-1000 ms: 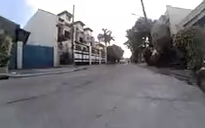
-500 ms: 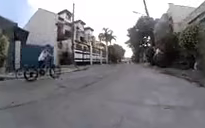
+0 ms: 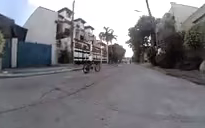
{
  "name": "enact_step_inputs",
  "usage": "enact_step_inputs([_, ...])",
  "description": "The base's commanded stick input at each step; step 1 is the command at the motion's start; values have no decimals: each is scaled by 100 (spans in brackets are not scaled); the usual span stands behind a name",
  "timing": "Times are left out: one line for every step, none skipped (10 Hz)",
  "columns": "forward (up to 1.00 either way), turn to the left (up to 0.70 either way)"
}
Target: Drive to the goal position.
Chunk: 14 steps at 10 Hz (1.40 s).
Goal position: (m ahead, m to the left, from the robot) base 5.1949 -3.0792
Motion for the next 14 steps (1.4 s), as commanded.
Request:
enact_step_inputs([70, -35])
enact_step_inputs([70, -35])
enact_step_inputs([70, -35])
enact_step_inputs([70, -35])
enact_step_inputs([70, -35])
enact_step_inputs([70, -35])
enact_step_inputs([70, -35])
enact_step_inputs([70, -35])
enact_step_inputs([70, -35])
enact_step_inputs([70, -35])
enact_step_inputs([73, -35])
enact_step_inputs([85, -34])
enact_step_inputs([85, -34])
enact_step_inputs([88, -35])
